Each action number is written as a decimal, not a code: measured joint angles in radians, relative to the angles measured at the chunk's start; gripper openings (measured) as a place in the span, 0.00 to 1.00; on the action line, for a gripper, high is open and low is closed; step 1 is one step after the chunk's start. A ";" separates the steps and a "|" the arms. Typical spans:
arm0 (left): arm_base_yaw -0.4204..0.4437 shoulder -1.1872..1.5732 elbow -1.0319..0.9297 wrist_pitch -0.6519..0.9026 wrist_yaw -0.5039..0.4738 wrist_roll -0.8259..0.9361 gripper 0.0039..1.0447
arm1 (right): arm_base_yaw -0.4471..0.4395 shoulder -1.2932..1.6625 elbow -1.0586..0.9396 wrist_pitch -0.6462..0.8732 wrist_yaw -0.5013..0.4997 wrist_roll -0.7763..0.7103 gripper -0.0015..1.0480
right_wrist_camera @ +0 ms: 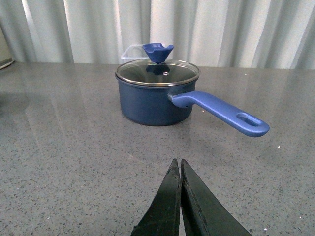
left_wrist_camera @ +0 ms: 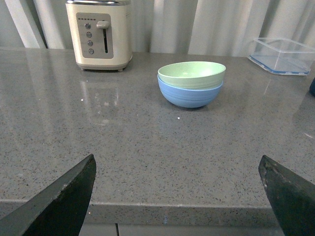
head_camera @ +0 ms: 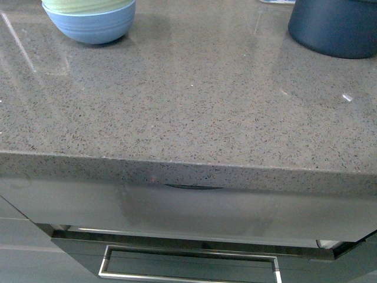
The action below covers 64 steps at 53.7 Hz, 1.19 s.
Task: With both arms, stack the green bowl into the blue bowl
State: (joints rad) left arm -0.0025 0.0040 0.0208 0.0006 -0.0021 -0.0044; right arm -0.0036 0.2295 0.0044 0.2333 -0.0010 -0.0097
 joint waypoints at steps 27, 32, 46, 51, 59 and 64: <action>0.000 0.000 0.000 0.000 0.000 0.000 0.94 | 0.000 -0.224 0.001 -0.232 0.000 0.000 0.01; 0.000 -0.001 0.000 0.000 0.000 0.000 0.94 | 0.000 -0.224 0.001 -0.232 0.000 0.000 0.01; 0.000 -0.001 0.000 0.000 0.000 0.000 0.94 | 0.000 -0.225 0.001 -0.232 0.000 0.000 0.36; 0.000 -0.001 0.000 0.000 0.000 0.000 0.94 | 0.000 -0.225 0.001 -0.232 0.000 0.000 0.55; 0.000 -0.001 0.000 0.000 0.000 0.000 0.94 | 0.000 -0.225 0.001 -0.232 0.000 0.000 0.86; 0.000 -0.001 0.000 0.000 0.000 0.000 0.94 | 0.000 -0.225 0.001 -0.232 0.000 0.002 0.92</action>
State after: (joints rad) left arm -0.0025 0.0032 0.0208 0.0006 -0.0017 -0.0044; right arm -0.0036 0.0044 0.0051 0.0013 -0.0013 -0.0078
